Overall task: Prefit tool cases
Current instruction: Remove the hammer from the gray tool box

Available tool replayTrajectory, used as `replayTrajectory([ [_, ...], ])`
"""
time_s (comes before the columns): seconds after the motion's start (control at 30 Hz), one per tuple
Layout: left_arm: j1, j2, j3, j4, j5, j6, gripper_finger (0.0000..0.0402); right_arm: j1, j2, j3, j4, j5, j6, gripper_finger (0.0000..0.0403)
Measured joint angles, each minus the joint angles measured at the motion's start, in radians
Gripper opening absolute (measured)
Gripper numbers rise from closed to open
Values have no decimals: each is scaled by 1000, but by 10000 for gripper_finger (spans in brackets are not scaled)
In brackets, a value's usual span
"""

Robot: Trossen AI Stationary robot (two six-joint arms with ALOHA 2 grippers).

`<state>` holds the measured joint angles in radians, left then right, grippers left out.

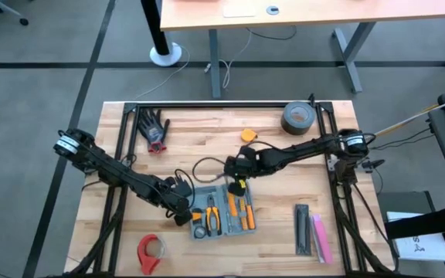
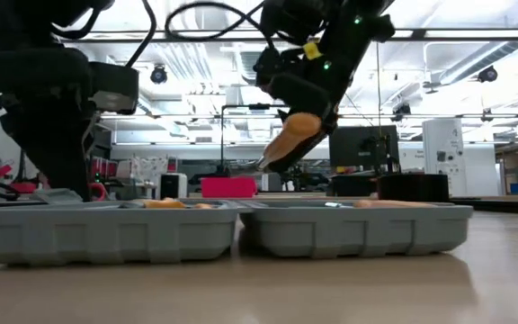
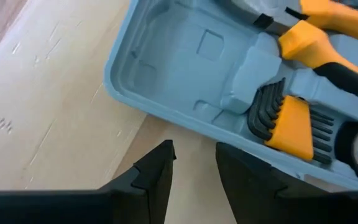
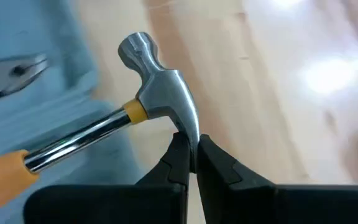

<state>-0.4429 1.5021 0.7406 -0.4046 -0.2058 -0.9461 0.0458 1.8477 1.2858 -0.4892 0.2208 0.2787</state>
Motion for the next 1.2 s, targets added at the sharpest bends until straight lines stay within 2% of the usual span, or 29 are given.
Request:
replayTrajectory([
  [0.63,51,0,0,166,-34,36,132,-287,-2,2,0,8,-29,0],
  [0.87,51,0,0,298,-116,129,132,-366,1,47,-4,-16,-63,0],
  [1.2,51,0,0,354,-215,187,132,-419,30,133,-22,-45,-153,0],
])
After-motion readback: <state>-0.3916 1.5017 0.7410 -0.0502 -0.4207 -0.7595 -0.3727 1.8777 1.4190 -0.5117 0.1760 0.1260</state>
